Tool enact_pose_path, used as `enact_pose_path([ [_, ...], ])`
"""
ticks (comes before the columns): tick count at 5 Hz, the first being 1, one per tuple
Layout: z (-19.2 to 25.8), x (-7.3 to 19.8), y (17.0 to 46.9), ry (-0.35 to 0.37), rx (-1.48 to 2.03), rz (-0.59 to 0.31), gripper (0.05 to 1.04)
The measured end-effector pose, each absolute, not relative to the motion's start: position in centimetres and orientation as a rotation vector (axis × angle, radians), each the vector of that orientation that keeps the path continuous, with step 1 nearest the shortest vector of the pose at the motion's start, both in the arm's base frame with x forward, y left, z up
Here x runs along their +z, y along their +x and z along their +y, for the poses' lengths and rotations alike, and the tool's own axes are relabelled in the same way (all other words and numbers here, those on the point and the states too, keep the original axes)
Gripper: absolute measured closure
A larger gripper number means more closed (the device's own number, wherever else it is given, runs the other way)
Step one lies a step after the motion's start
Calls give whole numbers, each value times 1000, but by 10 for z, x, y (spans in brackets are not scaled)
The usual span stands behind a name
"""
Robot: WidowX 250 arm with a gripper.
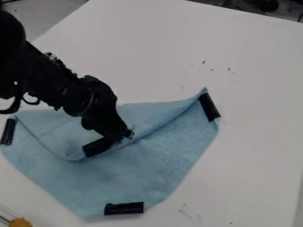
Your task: Fold the cloth from top left to bottom right
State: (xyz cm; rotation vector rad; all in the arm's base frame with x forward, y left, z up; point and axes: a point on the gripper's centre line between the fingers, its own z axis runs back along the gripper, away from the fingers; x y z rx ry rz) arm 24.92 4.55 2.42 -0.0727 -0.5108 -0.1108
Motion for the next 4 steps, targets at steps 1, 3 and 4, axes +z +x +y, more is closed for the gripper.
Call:
enact_pose_path([
  [1,36,34,241,-58,-77,-494,318],
  [3,12,46,210,-53,66,-441,81],
  [4,10,46,207,-28,51,-418,83],
])
